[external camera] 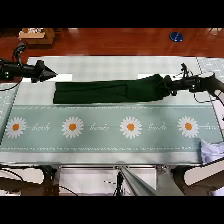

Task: Fold the shirts.

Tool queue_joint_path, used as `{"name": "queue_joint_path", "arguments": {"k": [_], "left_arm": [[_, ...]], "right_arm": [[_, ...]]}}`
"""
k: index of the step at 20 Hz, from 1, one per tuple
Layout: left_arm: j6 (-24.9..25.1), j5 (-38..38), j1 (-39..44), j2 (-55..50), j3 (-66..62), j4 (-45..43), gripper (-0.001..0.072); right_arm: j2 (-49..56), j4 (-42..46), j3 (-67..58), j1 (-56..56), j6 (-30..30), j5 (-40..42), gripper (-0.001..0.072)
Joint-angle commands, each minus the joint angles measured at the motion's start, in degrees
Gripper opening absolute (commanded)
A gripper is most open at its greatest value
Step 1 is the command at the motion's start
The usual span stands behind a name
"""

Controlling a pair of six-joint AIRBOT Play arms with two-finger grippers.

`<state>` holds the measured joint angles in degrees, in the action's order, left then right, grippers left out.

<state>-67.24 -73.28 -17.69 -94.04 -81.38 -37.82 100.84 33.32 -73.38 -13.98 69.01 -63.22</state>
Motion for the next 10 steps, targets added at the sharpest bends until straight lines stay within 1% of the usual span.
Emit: {"name": "queue_joint_path", "arguments": {"k": [1, 5, 8, 10], "left_arm": [[0.55, -4.0, 0.87, 0.04, -0.04, 4.11, 0.0023], [0.55, -4.72, 6.82, 0.02, -0.02, 9.6, 0.0022], [0.55, -2.05, 14.97, -0.04, 0.0, 9.81, 0.0023], [0.55, 1.4, 21.44, -0.37, 0.0, 9.57, 0.0022]], "right_arm": [[-6.27, -1.14, -1.2, -0.33, -1.14, -3.56, 0.0028], [-16.06, 5.38, -1.18, -0.85, 2.19, -8.02, 0.0028], [-21.86, 11.08, -1.18, -0.83, 5.35, -12.57, 0.0028], [-25.09, 14.21, -1.18, -0.83, 7.76, -15.08, 0.0028]]}}
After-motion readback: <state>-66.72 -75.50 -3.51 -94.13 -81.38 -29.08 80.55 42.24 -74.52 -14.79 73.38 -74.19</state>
